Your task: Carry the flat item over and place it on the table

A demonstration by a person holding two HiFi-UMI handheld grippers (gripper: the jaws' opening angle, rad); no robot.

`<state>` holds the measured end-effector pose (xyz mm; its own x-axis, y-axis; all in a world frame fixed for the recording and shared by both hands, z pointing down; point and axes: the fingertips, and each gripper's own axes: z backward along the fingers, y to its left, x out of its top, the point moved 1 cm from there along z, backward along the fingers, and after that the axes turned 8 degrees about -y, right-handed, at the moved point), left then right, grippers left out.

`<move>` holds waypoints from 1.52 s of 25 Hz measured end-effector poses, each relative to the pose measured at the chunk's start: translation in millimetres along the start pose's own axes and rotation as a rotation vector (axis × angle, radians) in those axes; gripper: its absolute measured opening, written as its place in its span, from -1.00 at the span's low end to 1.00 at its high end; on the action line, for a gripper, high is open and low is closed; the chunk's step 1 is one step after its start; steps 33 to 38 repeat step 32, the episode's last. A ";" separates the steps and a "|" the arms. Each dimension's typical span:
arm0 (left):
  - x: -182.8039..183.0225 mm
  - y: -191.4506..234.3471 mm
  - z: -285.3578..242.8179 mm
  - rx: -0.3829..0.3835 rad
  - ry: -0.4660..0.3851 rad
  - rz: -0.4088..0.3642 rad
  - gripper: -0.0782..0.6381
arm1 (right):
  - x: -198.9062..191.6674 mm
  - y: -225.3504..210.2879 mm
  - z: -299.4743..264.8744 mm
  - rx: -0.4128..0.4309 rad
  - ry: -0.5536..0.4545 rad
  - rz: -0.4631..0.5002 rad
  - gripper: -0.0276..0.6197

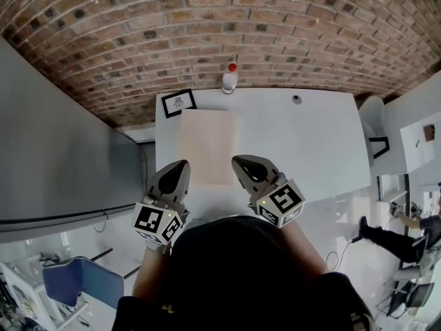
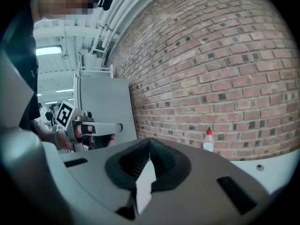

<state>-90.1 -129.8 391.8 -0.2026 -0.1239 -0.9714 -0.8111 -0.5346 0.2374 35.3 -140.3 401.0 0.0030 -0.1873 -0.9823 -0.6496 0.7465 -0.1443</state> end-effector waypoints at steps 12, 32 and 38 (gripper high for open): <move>39.1 -18.4 1.1 -0.063 -0.069 -0.072 -0.77 | 16.7 7.4 -3.3 0.003 -0.037 0.083 -0.88; 42.2 -11.1 4.1 0.026 -0.076 -0.144 -0.77 | 17.4 15.8 -10.3 0.012 -0.053 0.088 -0.89; 42.2 -11.1 4.1 0.026 -0.076 -0.144 -0.77 | 17.4 15.8 -10.3 0.012 -0.053 0.088 -0.89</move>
